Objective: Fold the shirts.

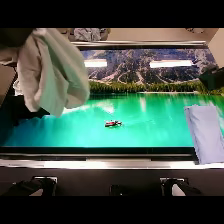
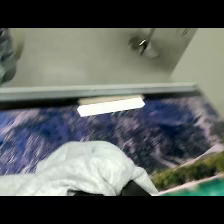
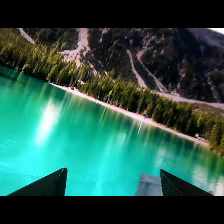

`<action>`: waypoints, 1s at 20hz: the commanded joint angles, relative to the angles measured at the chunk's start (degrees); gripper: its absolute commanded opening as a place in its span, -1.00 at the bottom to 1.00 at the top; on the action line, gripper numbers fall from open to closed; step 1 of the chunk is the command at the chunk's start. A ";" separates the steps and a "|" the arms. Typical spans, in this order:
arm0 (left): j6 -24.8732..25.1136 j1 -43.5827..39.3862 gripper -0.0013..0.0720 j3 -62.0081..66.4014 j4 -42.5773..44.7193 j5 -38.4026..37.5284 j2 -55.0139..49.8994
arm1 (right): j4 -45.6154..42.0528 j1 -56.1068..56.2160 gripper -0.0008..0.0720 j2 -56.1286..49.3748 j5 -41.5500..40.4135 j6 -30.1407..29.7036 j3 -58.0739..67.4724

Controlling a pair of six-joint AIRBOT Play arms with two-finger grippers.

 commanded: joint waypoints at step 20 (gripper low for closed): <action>-5.77 -7.26 0.88 -24.72 -1.05 -5.68 -23.76 | 4.76 -0.02 0.87 -19.91 12.79 -0.87 -2.47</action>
